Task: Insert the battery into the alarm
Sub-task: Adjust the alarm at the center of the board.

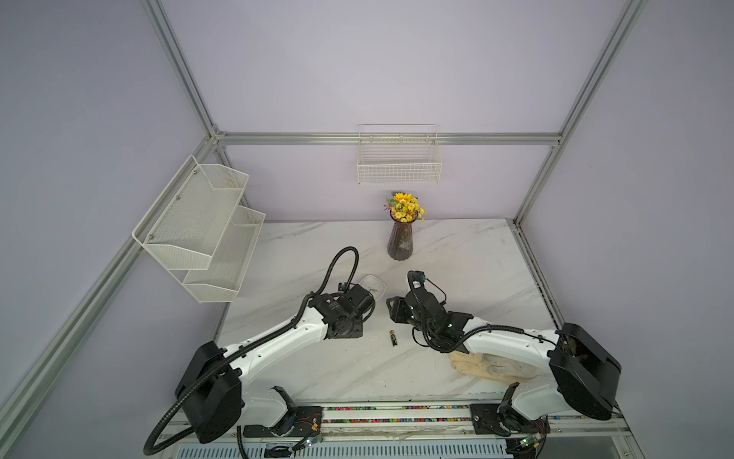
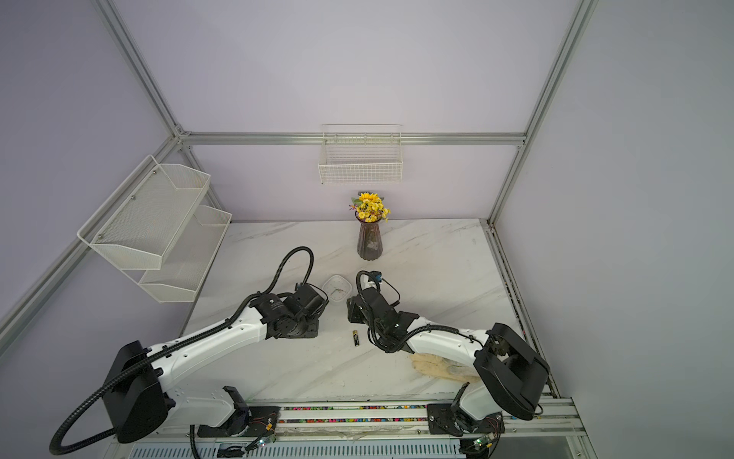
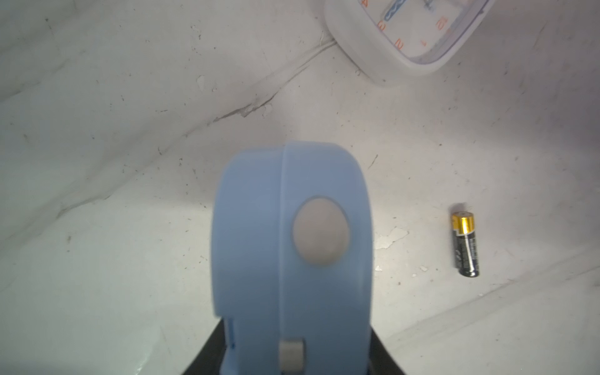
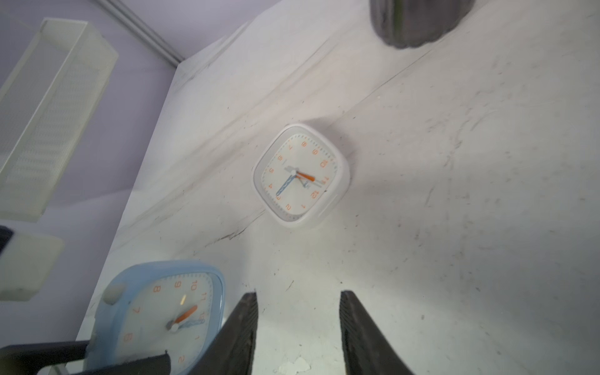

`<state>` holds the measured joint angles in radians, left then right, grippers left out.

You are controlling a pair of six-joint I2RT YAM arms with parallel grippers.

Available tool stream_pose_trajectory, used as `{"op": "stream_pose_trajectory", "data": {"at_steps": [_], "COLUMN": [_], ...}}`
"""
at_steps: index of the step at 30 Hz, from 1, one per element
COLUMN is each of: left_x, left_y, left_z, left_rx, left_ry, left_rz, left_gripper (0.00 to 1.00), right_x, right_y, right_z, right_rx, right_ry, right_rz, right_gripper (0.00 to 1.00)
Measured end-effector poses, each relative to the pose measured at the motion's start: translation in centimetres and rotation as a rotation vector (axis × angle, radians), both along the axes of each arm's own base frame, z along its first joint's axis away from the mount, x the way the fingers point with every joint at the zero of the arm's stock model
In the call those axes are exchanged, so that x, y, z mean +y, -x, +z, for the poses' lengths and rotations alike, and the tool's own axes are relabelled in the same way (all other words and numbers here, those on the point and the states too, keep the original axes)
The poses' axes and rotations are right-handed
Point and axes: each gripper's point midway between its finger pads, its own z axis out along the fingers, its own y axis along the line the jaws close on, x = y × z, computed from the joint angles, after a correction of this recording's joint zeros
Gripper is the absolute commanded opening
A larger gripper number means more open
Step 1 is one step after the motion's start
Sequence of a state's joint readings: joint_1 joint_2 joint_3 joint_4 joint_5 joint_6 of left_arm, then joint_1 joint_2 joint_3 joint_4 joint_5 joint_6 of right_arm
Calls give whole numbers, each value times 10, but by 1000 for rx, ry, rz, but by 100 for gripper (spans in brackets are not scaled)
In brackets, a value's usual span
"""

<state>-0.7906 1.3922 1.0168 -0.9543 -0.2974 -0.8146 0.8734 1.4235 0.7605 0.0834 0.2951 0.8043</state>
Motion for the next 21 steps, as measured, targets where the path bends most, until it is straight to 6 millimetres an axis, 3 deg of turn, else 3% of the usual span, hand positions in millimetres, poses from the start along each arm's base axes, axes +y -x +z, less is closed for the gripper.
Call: {"op": "stream_pose_trajectory", "data": {"at_steps": [6,12,14,19,21], "left_x": [-10,-27,-31,-35,-39], "left_y": [-4,-7,-5,1,2], "left_z": [-11,-26,-32,-38,-39], "left_rx": [55,89,105,113,111], "left_ry": [-252,-479,-534,-574,-560], "left_rz": [-80,-150,-173,-188,-193], "left_gripper": [29,42,47,72,75], "right_x": [-50,-80,-90,-104,-107], "right_y": [0,5,6,9,10], "right_z": [18,27,25,26,31], "right_rx": [-57,-96,-99,-109,-120], "right_ry": [20,30,52,59,48], "right_rz": [-195,-294,-323,-361,-372], "right_gripper": [45,45,45,45,45]}}
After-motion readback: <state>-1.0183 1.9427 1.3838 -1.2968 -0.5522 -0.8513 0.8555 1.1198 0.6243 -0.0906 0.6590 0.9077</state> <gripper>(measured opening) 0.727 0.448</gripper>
